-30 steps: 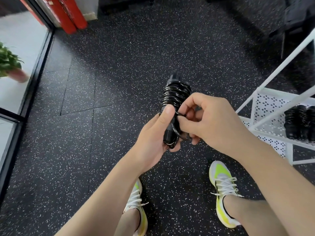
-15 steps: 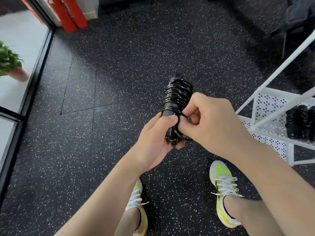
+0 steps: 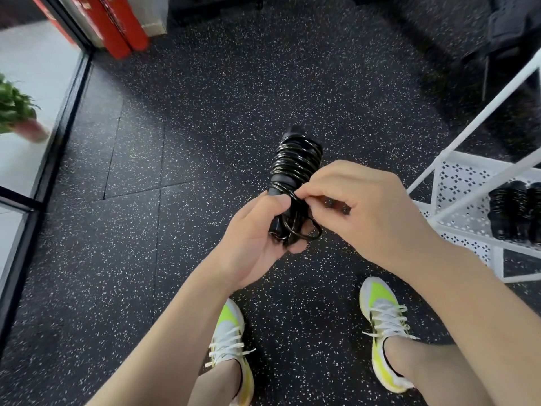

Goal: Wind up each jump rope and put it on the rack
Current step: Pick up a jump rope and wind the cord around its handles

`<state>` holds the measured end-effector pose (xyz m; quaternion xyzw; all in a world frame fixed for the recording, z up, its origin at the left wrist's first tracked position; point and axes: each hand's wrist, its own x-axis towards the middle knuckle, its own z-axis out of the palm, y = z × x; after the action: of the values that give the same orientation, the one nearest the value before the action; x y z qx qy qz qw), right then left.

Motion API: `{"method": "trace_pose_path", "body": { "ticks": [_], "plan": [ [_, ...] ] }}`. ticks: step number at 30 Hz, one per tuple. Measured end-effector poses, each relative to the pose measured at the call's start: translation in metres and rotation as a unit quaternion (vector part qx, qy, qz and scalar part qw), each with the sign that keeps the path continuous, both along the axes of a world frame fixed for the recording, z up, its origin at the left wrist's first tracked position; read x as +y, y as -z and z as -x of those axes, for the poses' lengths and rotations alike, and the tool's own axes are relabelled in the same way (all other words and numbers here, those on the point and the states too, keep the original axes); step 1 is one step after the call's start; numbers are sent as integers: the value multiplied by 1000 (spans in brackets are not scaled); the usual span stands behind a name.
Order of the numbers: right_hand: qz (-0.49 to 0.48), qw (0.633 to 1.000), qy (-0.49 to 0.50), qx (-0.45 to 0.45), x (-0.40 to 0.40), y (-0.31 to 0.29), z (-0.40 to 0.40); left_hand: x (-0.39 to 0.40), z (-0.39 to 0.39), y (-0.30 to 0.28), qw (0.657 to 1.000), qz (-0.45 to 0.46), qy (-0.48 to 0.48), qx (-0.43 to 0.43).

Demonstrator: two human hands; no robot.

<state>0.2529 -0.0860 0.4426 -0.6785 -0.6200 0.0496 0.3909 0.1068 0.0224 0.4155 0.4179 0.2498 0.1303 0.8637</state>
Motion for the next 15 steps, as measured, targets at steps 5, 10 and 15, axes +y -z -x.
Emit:
{"method": "trace_pose_path", "body": {
  "ticks": [5,10,15],
  "plan": [
    [51,995,46,72,0,1,-2,-4,1,3,997,-57,12,47],
    [120,981,74,130,2,-2,-2,-7,0,7,996,-61,25,60],
    [160,983,59,68,5,0,1,-7,-2,9,996,-46,5,75]
  ]
}}
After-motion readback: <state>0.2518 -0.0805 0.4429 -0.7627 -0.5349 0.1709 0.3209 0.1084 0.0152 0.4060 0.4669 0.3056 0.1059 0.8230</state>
